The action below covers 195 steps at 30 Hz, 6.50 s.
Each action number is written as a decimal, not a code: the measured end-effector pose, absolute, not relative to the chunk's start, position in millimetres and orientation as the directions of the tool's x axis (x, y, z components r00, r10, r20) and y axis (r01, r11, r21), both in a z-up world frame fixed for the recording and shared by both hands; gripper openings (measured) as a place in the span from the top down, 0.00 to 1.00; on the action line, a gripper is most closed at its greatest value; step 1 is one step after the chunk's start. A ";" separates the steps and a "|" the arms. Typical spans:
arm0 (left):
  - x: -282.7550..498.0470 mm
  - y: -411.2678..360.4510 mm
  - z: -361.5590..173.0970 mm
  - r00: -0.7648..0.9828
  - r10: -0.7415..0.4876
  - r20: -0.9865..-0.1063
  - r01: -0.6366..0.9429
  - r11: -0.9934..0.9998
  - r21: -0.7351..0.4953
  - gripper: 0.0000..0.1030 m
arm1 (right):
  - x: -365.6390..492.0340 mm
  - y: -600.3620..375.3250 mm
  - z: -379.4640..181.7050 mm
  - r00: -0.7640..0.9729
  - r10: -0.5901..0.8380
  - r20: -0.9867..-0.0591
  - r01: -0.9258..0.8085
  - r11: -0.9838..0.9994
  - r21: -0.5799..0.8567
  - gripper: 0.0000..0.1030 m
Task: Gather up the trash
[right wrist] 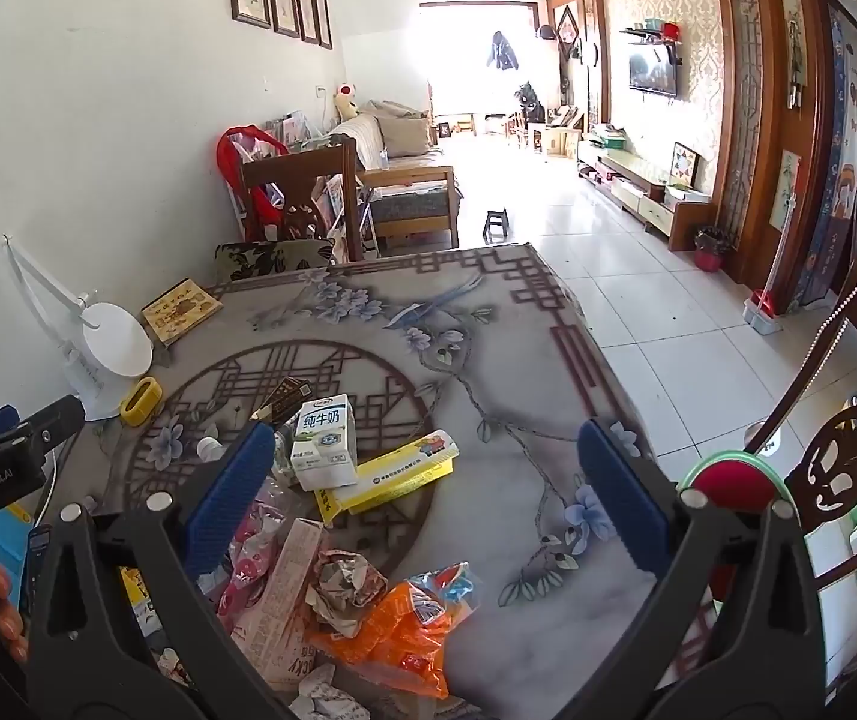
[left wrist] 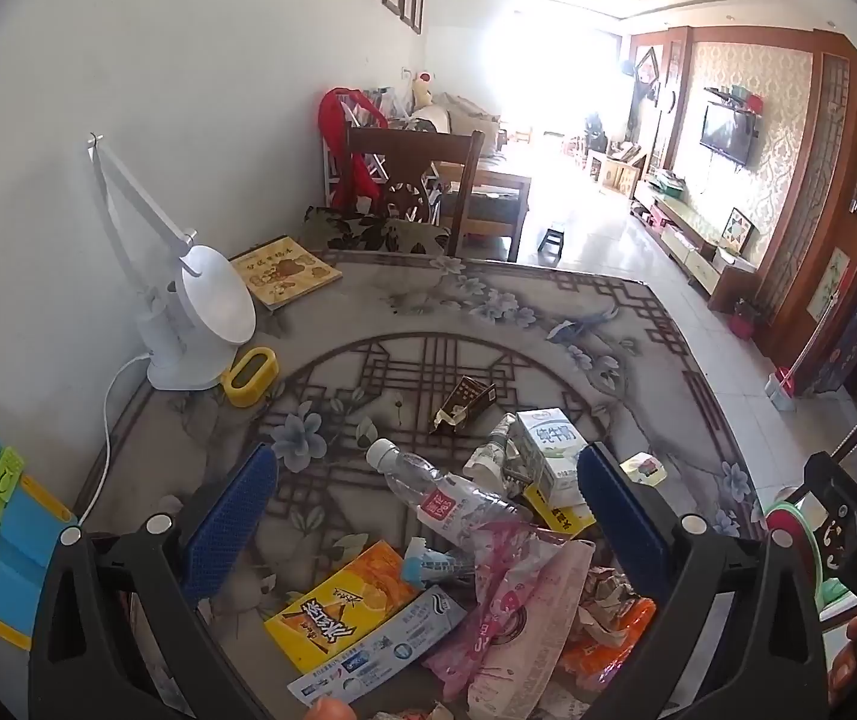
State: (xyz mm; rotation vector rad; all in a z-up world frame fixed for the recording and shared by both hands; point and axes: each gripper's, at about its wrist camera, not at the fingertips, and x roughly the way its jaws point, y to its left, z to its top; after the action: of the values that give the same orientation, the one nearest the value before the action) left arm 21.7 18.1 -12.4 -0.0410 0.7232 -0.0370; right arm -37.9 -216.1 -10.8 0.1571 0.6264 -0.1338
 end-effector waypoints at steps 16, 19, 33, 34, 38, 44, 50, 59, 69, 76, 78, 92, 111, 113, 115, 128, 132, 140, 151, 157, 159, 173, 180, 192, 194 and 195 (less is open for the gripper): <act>20.7 24.5 -19.3 0.751 -0.032 -0.660 -0.007 0.998 -0.057 0.07 | -34.4 -211.9 -13.0 0.796 -0.083 -0.600 0.176 0.979 0.098 0.03; 21.8 21.7 -21.5 0.745 -0.033 -0.667 0.000 0.999 -0.049 0.07 | -34.5 -212.1 -12.8 0.794 -0.085 -0.601 0.181 0.979 0.100 0.03; 21.3 21.0 -16.3 0.743 -0.038 -0.669 0.010 0.999 -0.045 0.07 | -37.3 -216.9 -13.2 0.792 -0.086 -0.604 0.188 0.976 0.109 0.03; 21.2 21.2 -15.7 0.743 -0.037 -0.669 0.010 0.999 -0.044 0.07 | -37.3 -217.2 -13.0 0.792 -0.085 -0.604 0.188 0.976 0.110 0.03; 21.8 21.3 -17.0 0.742 -0.039 -0.669 0.009 0.999 -0.048 0.07 | -37.7 -217.2 -12.8 0.793 -0.084 -0.603 0.187 0.976 0.109 0.03; 21.7 21.4 -17.4 0.742 -0.041 -0.669 0.012 0.999 -0.048 0.07 | -37.4 -217.0 -12.7 0.792 -0.086 -0.605 0.190 0.976 0.109 0.03; 21.7 21.2 -16.9 0.743 -0.039 -0.668 0.009 0.999 -0.048 0.07 | -37.6 -217.1 -12.6 0.793 -0.085 -0.604 0.187 0.976 0.109 0.03; 15.5 29.3 -21.4 0.746 -0.022 -0.666 -0.013 0.999 -0.048 0.07 | -39.5 -216.6 -14.0 0.786 -0.070 -0.614 0.176 0.978 0.113 0.03; 6.9 59.7 -41.5 0.708 -0.027 -0.706 -0.052 0.995 -0.090 0.07 | -25.8 -209.6 -64.0 0.649 0.169 -0.742 -0.027 0.980 0.199 0.03; -17.6 79.0 -78.5 0.625 -0.052 -0.779 -0.076 0.989 -0.128 0.10 | -0.9 -189.8 -105.8 0.532 0.297 -0.793 -0.210 0.954 0.216 0.25; -25.8 82.1 -87.1 0.607 -0.054 -0.793 -0.078 0.989 -0.126 0.15 | 11.4 -186.1 -119.3 0.476 0.319 -0.820 -0.247 0.943 0.223 0.36; -15.7 95.9 -137.6 0.488 -0.113 -0.865 0.073 0.993 -0.089 0.29 | 22.9 -177.8 -148.9 0.372 0.398 -0.839 -0.280 0.910 0.307 0.81; 63.9 60.5 -209.2 0.263 -0.254 -0.931 0.465 0.878 -0.108 0.15 | -6.0 -206.5 -121.8 0.490 0.293 -0.821 0.025 0.937 0.349 0.80; 69.6 65.3 -211.7 0.277 -0.238 -0.931 0.426 0.899 -0.103 0.37 | -8.7 -208.4 -121.6 0.498 0.277 -0.821 0.043 0.938 0.343 0.80; 74.6 73.3 -213.1 0.279 -0.260 -0.924 0.372 0.917 -0.146 0.39 | -11.5 -211.1 -117.0 0.516 0.258 -0.817 0.054 0.942 0.331 0.80; 51.5 79.0 -122.0 0.524 -0.272 -0.807 0.182 0.961 -0.206 0.41 | -11.3 -253.4 -98.7 0.603 0.259 -0.754 0.056 0.930 0.364 0.80; 40.1 47.1 -91.3 0.572 -0.302 -0.762 0.206 0.953 -0.223 0.41 | -14.8 -286.0 -97.0 0.618 0.263 -0.741 0.053 0.926 0.373 0.80; 9.9 -90.8 -56.9 0.536 -0.458 -0.710 0.389 0.880 -0.274 0.40 | -54.8 -434.4 -106.5 0.639 0.021 -0.769 0.305 0.911 0.279 0.80; -9.3 -306.9 -70.6 0.274 -0.653 -0.706 0.686 0.647 -0.332 0.41 | -111.3 -553.7 -118.8 0.612 -0.240 -0.754 0.540 0.823 0.176 0.20; -8.1 -405.3 -89.0 0.128 -0.699 -0.703 0.767 0.520 -0.377 0.40 | -167.9 -594.0 -109.1 0.587 -0.333 -0.738 0.643 0.745 0.176 0.20; -7.7 -429.3 -94.0 0.125 -0.698 -0.705 0.775 0.512 -0.370 0.39 | -182.6 -604.3 -110.7 0.567 -0.348 -0.747 0.670 0.722 0.172 0.20; 0.5 -321.4 -69.3 0.314 -0.658 -0.685 0.691 0.653 -0.310 0.16 | -141.1 -549.3 -108.3 0.624 -0.264 -0.735 0.567 0.801 0.194 0.20; 16.2 -159.7 -69.7 0.503 -0.452 -0.736 0.502 0.847 -0.177 0.17 | -70.9 -447.5 -96.5 0.686 -0.093 -0.721 0.363 0.903 0.229 0.20; 7.6 10.9 -156.7 0.340 -0.244 -0.908 0.435 0.897 -0.078 0.31 | -18.7 -264.8 -91.4 0.654 0.191 -0.732 0.067 0.949 0.307 0.20; 9.6 16.7 -169.4 0.300 -0.269 -0.915 0.460 0.882 -0.108 0.33 | -14.6 -244.8 -92.6 0.643 0.223 -0.733 0.051 0.942 0.332 0.22; 10.1 16.5 -173.5 0.288 -0.286 -0.914 0.467 0.875 -0.126 0.33 | -12.8 -235.4 -92.9 0.637 0.240 -0.732 0.042 0.938 0.344 0.26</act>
State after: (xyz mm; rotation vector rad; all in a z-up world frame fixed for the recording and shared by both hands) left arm 10.1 16.5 -173.5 0.1776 1.1761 -0.5064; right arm -12.8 -235.4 -92.9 0.3472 0.8772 0.1159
